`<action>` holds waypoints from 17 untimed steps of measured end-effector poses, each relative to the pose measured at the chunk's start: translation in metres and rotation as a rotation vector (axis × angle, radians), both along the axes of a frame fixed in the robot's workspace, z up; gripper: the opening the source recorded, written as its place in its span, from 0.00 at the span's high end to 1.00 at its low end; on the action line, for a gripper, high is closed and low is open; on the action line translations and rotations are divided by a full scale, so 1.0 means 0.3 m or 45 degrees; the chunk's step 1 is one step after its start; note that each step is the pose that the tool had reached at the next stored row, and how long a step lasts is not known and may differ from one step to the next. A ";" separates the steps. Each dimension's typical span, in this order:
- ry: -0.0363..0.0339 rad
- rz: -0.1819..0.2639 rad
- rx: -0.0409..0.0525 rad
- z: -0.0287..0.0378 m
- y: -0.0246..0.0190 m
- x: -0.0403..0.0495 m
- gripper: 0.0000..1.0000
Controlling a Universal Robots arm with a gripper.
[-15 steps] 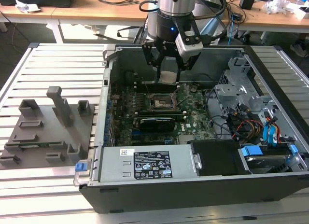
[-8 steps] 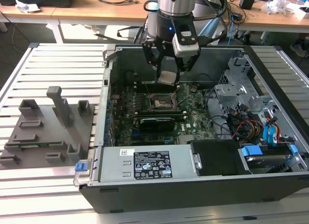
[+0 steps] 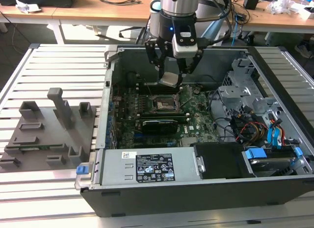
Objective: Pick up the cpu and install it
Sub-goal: 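Place the cpu into insertion slot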
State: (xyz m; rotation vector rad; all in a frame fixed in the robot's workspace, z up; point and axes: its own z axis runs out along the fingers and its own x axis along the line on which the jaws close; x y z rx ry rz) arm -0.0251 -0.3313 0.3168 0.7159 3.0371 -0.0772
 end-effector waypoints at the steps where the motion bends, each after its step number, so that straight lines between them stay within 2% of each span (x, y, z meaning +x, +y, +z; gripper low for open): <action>1: 0.0001 -0.012 0.000 0.000 0.000 0.000 0.45; 17: 0.0000 -0.238 0.000 0.000 0.000 0.000 0.45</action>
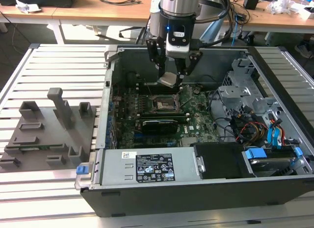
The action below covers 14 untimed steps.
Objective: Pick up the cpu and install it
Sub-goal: 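Place the cpu into insertion slot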
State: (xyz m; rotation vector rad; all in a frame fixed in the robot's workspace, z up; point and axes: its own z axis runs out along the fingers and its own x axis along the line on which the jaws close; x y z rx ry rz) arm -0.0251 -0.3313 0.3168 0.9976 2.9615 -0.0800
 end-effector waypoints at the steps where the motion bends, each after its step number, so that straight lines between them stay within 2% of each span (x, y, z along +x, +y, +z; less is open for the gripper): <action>1: 0.0000 -0.023 0.000 0.000 0.000 0.000 0.45; 3: 0.0000 -0.066 0.000 0.000 0.000 0.000 0.45; 14: 0.0000 -0.218 0.000 0.000 0.000 0.000 0.45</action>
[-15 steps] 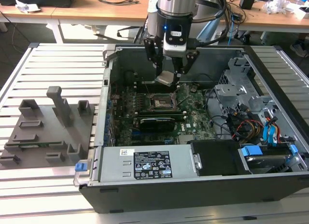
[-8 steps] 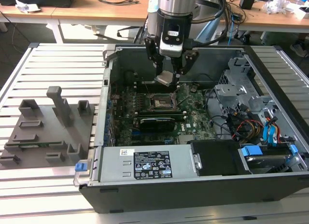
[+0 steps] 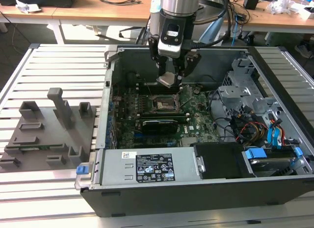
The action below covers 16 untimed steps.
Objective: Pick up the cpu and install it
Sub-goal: 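Place the cpu into insertion slot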
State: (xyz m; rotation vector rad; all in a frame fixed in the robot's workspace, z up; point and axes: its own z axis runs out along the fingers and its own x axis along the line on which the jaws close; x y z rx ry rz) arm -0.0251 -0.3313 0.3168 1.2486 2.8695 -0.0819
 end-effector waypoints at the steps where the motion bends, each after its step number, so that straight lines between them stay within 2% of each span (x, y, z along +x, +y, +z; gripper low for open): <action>1: 0.0000 -0.015 0.000 0.000 0.000 0.000 0.45; 16: -0.0001 -0.208 0.000 0.000 0.000 0.000 0.45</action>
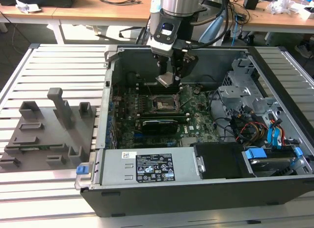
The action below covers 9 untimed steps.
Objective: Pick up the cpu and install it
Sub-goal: 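Place the cpu into insertion slot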
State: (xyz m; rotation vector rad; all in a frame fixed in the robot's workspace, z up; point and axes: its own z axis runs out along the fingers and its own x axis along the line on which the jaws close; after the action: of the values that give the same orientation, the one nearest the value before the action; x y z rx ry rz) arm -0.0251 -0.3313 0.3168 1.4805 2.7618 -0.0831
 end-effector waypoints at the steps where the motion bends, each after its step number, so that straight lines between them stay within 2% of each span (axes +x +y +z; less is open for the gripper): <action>1: 0.0001 -0.009 0.000 0.000 0.000 0.000 0.45; 9: 0.0001 -0.117 0.000 0.000 0.000 0.000 0.45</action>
State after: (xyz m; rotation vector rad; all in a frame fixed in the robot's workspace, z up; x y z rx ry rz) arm -0.0251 -0.3313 0.3168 1.6066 2.6933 -0.0836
